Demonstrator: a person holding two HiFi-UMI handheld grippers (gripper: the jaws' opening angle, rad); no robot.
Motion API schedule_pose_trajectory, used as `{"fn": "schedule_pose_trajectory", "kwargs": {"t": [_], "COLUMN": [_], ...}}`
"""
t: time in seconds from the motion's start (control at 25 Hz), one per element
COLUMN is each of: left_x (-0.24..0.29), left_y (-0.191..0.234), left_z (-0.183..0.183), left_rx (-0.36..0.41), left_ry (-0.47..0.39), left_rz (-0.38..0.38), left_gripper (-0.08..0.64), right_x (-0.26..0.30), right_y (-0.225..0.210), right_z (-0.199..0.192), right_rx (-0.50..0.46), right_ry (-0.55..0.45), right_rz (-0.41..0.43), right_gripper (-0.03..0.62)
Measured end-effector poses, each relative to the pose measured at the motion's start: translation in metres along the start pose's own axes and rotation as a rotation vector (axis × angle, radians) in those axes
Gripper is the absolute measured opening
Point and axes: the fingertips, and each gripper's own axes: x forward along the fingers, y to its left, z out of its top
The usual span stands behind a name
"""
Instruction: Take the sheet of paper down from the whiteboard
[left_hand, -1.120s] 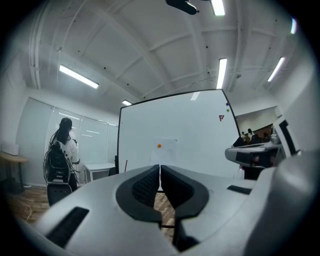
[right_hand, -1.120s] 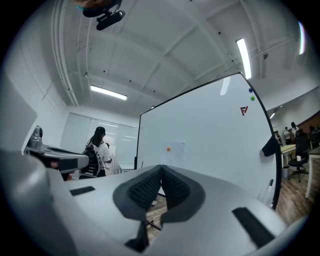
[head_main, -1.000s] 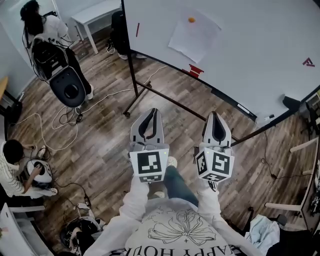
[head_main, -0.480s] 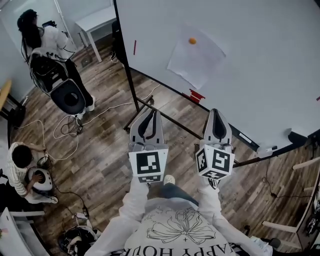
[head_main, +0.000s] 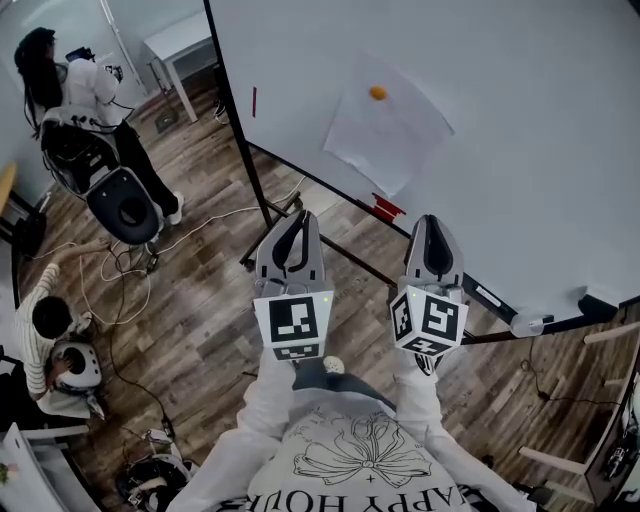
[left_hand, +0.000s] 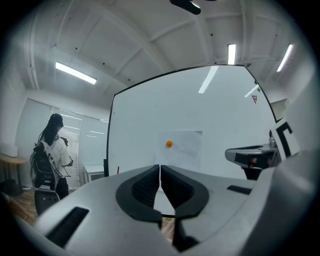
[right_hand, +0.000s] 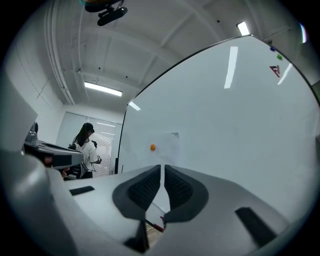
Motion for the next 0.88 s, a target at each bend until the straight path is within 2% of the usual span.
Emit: {"fn": "schedule_pose_trajectory", "kwargs": {"t": [0.28,0.44,0.88], "left_x": [0.053,0.096,0.186], "left_y": [0.01,0.022,0.019], "left_z": [0.004,0.004,0.018], "left_rx": [-0.008,-0.011,0.019], "left_ry": [-0.012,-0.017,-0.043], "left_rz": [-0.035,-0.075,-0.276], "left_gripper": [0.01,0.011,0.011], "right_x": [0.04,0.074,0.136], "right_y": [-0.015,-0.022,-0.028], "right_z": [-0.001,-0.001,0.007], "right_rx": [-0.03,-0.038,-0.086], "right_ry": [0.013,0.009,0.009], "right_rz": [-0.021,-0.062,-0.17], "right_gripper": [0.075,0.106,0.146]}}
